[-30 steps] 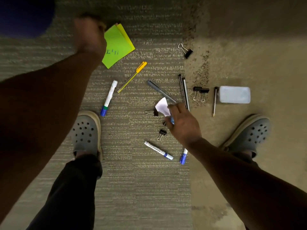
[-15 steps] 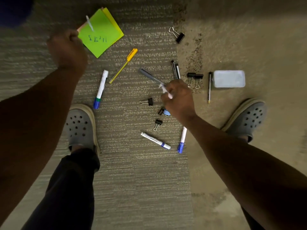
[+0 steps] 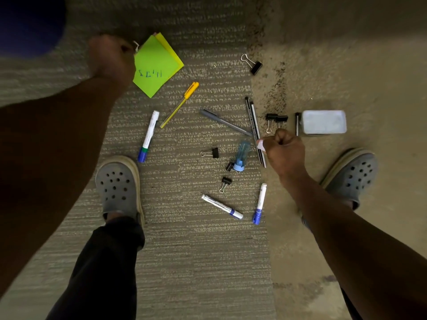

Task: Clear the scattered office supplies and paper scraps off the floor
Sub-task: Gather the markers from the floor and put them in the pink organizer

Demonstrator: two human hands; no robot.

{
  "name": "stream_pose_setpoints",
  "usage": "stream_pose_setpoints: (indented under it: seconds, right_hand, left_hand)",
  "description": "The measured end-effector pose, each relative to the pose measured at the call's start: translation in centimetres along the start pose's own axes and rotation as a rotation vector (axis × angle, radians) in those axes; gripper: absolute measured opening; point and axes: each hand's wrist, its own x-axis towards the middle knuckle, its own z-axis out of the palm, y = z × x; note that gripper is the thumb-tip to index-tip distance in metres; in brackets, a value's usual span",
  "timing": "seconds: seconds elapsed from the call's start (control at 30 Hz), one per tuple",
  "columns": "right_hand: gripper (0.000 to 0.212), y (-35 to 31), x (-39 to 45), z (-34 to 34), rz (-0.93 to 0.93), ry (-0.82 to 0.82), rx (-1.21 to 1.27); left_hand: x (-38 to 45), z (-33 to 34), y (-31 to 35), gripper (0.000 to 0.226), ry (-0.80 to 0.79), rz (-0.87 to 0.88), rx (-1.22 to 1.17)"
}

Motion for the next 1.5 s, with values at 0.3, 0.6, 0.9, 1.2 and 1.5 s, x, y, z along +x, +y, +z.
stream_pose_setpoints:
  seconds: [0.3,0.6,0.9,1.2,1.5]
  right_hand:
    - [0.032,-2.4,-1.4,1.7,0.286,-0.048,0.313]
    - [0.034,-9.7,-8.7,6.2,0.021,-0.319,0.039]
    - [0.044,-11.1,-7.4,9.5,0.036,-0.298,-0.091]
    - [0.051,-8.6,-6.7,9.0,0.003,-0.236,-0.125]
    - [0.062,-13.6,-6.9,8.2,-0.187,-0.165,0.038]
  left_hand:
    - [-2.1,-0.7,-0.4,0.027,0.177,-0.062,-0.261]
    - [-6.2,-1.9,-0.1,0.026,0.096,-0.023,-0.222]
    - [4.9,2.2,1.8,0.035,-0.102,0.068,0.253]
    - [5.2,3.7,-0.2,0.032,-0.105,0.233,0.382]
    - [-4.0,-4.7,2.9,0.019,0.189,0.252,-0.242]
